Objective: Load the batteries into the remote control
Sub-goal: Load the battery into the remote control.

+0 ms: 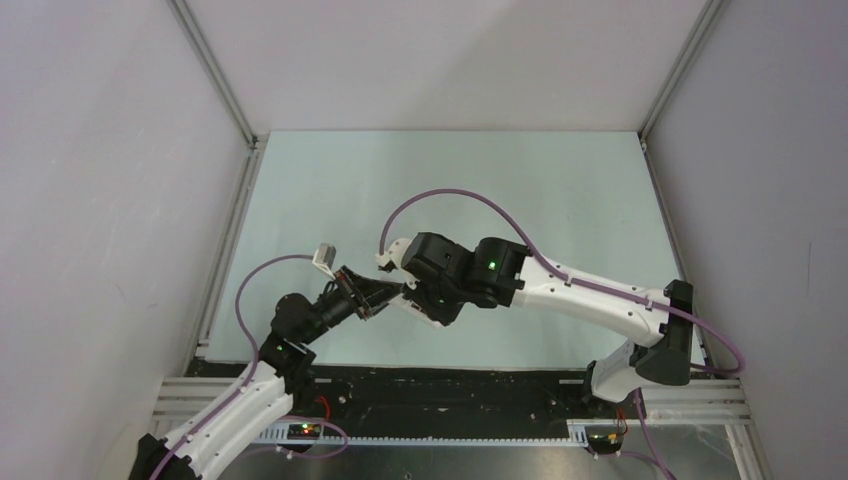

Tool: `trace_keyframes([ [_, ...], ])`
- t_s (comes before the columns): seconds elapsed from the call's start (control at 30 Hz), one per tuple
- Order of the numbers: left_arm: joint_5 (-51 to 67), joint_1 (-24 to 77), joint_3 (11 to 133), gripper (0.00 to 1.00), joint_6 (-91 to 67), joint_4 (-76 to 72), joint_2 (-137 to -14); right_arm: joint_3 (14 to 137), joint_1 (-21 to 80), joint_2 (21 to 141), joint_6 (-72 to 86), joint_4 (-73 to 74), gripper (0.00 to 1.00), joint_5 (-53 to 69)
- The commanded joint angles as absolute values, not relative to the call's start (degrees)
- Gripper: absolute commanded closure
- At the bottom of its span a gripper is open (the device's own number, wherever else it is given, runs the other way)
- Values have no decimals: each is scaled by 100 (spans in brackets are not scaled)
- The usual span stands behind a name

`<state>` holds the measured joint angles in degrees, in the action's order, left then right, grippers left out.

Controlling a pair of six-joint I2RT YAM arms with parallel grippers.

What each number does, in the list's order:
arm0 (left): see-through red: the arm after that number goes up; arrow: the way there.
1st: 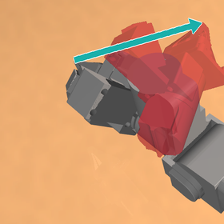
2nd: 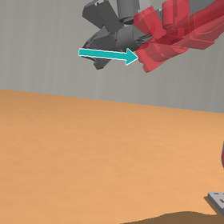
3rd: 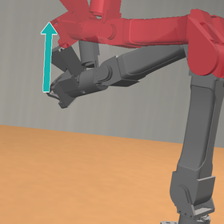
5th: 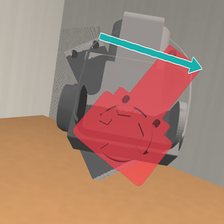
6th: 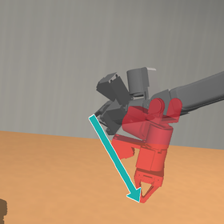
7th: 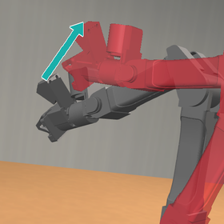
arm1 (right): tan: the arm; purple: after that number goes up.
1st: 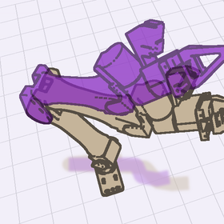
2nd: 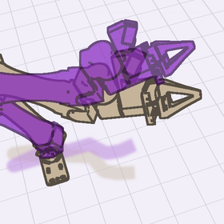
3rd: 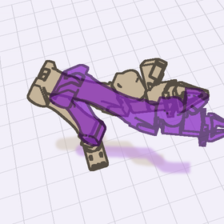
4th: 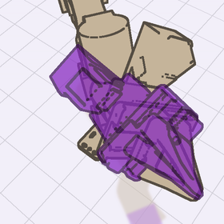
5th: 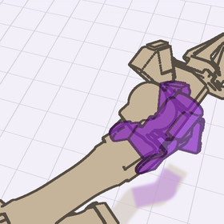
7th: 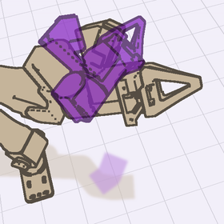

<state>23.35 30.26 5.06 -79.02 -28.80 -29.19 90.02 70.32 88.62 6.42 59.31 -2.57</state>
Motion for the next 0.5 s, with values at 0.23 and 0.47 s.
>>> trace_keyframes([
  [0.23, 2527, 3049, 795, 100, -7841, -3067, -2790, 9260, 6988, 9080, 508, 5765, 81, -235],
  [0.47, 2549, 3050, 792, 100, -7875, -3072, -2735, 9320, 6961, 9177, 427, 5694, 79, -213],
])
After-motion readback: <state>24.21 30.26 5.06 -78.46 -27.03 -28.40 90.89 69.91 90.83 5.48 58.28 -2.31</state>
